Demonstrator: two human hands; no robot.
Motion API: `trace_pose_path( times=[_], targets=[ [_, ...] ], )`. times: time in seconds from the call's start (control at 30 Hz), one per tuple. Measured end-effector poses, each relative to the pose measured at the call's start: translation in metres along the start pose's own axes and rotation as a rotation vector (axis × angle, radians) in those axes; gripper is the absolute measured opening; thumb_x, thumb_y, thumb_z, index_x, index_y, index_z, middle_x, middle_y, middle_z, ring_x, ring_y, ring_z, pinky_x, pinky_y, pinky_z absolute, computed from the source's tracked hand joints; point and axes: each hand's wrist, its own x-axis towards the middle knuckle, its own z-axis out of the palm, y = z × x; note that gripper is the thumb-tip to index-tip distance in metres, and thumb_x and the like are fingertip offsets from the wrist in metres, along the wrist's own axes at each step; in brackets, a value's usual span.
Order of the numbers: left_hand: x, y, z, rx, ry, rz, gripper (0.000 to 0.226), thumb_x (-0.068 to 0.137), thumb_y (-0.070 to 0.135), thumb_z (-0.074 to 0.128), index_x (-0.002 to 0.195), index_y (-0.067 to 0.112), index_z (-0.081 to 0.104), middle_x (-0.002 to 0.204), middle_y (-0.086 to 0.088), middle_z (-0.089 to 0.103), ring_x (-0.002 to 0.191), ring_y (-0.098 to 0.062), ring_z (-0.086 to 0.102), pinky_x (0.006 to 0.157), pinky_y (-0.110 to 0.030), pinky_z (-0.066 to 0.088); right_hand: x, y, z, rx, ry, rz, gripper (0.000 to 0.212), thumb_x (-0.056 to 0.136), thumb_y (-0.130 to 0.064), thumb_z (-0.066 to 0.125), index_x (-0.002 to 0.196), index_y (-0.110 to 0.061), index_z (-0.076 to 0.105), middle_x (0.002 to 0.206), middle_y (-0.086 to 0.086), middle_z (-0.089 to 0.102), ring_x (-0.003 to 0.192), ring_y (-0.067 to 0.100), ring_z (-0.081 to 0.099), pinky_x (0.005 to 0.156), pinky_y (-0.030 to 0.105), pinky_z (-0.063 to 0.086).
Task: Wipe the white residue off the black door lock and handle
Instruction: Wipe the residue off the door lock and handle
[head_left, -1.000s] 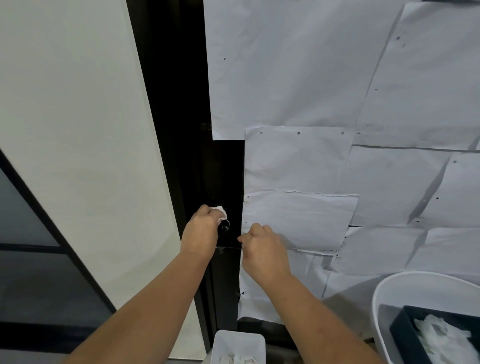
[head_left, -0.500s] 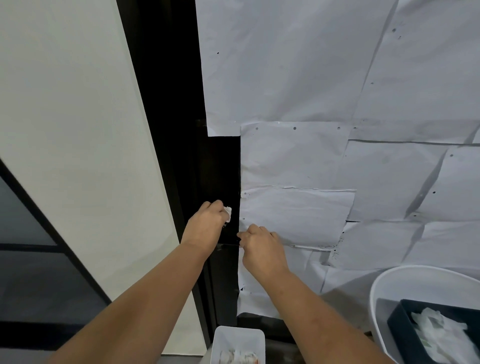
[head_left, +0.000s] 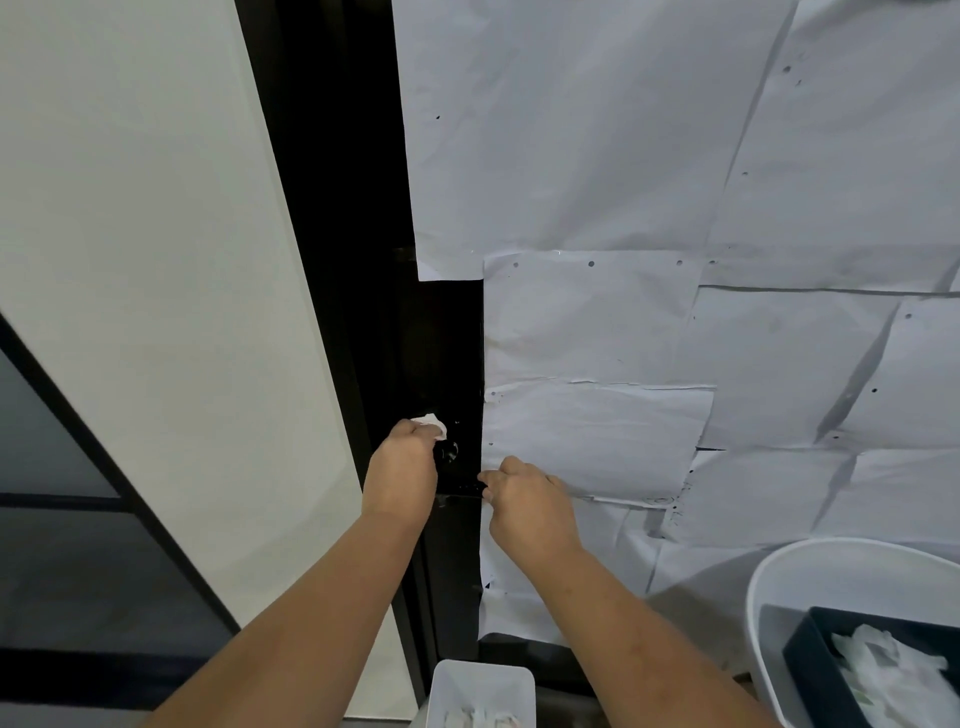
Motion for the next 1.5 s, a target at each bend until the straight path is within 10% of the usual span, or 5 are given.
trace_pose_path(
  times=[0.23, 0.57, 1.07, 1.27, 1.5],
  targets=[
    [-0.004, 0.005, 0.002, -0.097, 0.086, -0.135, 0.025, 0.081, -0.01, 0.065, 0.096, 0.008, 0.075, 0.075, -0.008, 0.063, 0.057, -0.015, 0.053, 0.051, -0.013, 0.036, 0.002, 0.001, 0.003, 0.013, -0.002, 0.005, 0.039, 0.087, -0.007, 0.048, 0.119, -0.024, 0.063, 0.105, -0.002, 0.057, 0.094, 0.02, 0.056, 0.076, 0.028, 0.034],
    [-0.005, 0.009, 0.004, -0.337, 0.138, -0.416, 0.026, 0.096, 0.009, 0.054, 0.116, 0.013, 0.07, 0.097, -0.01, 0.073, 0.082, -0.024, 0.069, 0.069, -0.024, 0.053, 0.004, 0.003, 0.004, 0.042, -0.021, 0.017, 0.041, 0.086, -0.006, 0.047, 0.119, -0.026, 0.063, 0.104, -0.003, 0.057, 0.091, 0.018, 0.057, 0.072, 0.025, 0.032],
    [-0.029, -0.005, -0.007, -0.27, -0.284, -0.544, 0.016, 0.092, 0.004, 0.051, 0.098, 0.002, 0.065, 0.09, -0.012, 0.068, 0.075, -0.022, 0.061, 0.053, -0.018, 0.037, 0.004, 0.001, -0.001, 0.079, -0.08, 0.04, 0.04, 0.09, -0.007, 0.047, 0.123, -0.025, 0.06, 0.102, -0.003, 0.055, 0.085, 0.017, 0.055, 0.058, 0.026, 0.035],
    [-0.022, -0.009, -0.007, -0.831, -0.194, -0.933, 0.015, 0.091, 0.001, 0.053, 0.102, -0.004, 0.061, 0.088, -0.017, 0.062, 0.09, -0.034, 0.065, 0.085, -0.041, 0.055, 0.004, 0.001, 0.002, 0.078, -0.076, 0.058, 0.038, 0.087, -0.004, 0.048, 0.117, -0.022, 0.063, 0.101, -0.003, 0.055, 0.085, 0.019, 0.056, 0.057, 0.028, 0.042],
    [-0.01, 0.011, -0.007, -1.499, -0.074, -1.154, 0.024, 0.098, 0.003, 0.049, 0.12, -0.005, 0.051, 0.104, -0.018, 0.06, 0.086, -0.029, 0.062, 0.076, -0.041, 0.052, 0.003, 0.001, 0.003, 0.068, -0.068, 0.043, 0.035, 0.088, -0.006, 0.049, 0.116, -0.023, 0.062, 0.101, -0.002, 0.055, 0.085, 0.02, 0.057, 0.058, 0.029, 0.043]
  ],
)
